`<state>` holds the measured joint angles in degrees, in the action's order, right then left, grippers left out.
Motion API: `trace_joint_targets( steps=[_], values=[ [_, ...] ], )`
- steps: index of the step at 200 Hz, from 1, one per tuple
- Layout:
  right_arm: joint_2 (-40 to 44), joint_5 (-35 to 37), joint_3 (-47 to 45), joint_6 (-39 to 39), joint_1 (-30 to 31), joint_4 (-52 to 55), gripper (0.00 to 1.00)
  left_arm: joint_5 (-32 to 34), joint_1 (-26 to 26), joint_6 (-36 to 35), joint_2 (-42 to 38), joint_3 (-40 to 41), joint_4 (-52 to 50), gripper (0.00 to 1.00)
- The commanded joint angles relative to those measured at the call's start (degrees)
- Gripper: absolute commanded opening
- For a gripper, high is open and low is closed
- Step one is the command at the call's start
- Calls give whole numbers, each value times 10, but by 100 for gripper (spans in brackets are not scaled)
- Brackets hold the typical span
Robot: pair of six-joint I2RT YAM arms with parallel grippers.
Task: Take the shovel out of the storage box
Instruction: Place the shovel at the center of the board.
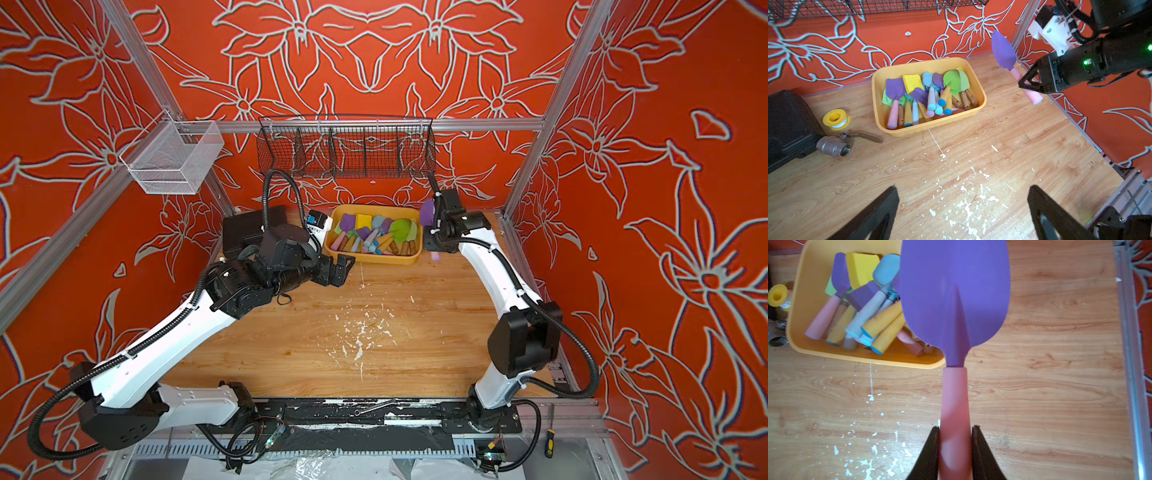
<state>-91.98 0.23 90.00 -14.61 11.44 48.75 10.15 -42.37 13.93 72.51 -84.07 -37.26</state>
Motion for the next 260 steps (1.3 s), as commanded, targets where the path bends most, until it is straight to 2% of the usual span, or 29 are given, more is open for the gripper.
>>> trace_joint_targets(
  steps=[1, 54, 108, 133, 154, 208, 260],
  values=[
    [39, 4, -38, 26, -26, -53, 0, -30, 3, -3, 4, -14, 14, 97],
    [29, -7, -76, 71, -60, -105, 0, -72, 3, -29, -38, 30, 64, 97],
    [-64, -23, -44, 98, -74, -152, 0, -22, 4, -53, -110, 64, 56, 97],
    [-129, -12, -6, 101, -75, -159, 0, -10, 5, -31, -118, 48, 18, 97],
    [-192, -17, 30, 97, -77, -167, 0, -21, 5, -15, -140, 71, 21, 97],
    [-347, -44, 150, 78, -77, -154, 0, 0, 5, 15, -179, 87, -9, 97],
    [-465, -44, 305, 66, -77, -51, 0, 10, 5, 27, -170, 79, -19, 97]
  ],
)
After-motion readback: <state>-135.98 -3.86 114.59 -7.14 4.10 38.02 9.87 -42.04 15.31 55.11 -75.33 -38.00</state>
